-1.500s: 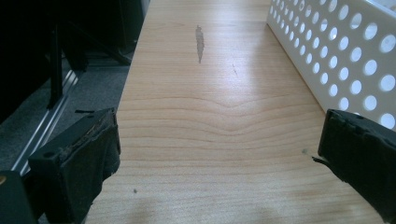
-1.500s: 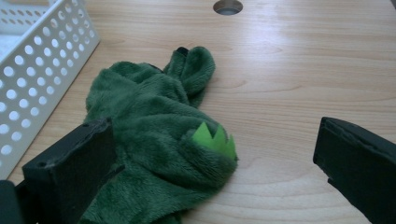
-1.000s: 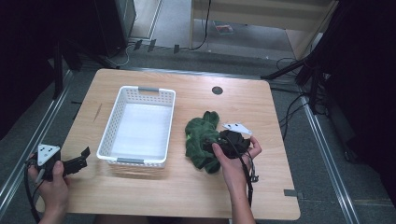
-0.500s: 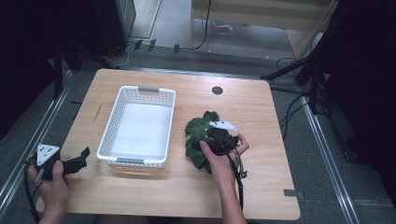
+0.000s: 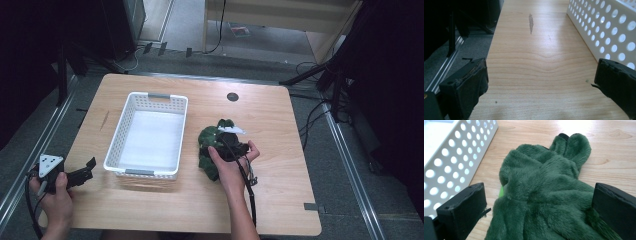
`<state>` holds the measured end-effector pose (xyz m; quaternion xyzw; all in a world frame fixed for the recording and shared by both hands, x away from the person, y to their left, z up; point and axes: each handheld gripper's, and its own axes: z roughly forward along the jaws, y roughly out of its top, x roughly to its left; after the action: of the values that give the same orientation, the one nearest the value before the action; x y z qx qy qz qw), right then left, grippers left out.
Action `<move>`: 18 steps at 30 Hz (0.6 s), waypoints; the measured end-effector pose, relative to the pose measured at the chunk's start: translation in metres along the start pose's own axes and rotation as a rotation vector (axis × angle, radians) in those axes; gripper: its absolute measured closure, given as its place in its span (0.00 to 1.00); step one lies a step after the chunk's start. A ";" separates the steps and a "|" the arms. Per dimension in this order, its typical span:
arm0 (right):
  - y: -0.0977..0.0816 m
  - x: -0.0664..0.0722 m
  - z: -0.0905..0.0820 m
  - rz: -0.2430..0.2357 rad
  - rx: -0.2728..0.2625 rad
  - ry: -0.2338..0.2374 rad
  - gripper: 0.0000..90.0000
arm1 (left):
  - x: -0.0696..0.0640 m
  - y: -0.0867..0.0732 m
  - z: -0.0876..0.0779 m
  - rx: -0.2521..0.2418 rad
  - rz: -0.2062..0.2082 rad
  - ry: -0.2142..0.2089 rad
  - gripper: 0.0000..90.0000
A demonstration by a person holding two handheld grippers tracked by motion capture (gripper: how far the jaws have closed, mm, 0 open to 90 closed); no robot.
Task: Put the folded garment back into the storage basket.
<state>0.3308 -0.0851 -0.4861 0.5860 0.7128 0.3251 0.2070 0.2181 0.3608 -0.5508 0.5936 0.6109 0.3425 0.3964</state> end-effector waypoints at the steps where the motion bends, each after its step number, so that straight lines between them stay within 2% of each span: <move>1: 0.000 0.001 0.002 -0.001 0.004 -0.001 0.00 | 0.000 0.000 0.000 0.000 0.001 0.000 0.00; 18: -0.009 -0.002 0.031 0.005 0.079 -0.049 0.00 | 0.000 0.000 0.000 -0.002 -0.005 -0.001 0.00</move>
<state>0.3455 -0.0810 -0.5145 0.6034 0.7183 0.2826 0.2003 0.2185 0.3613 -0.5511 0.5920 0.6119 0.3417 0.3980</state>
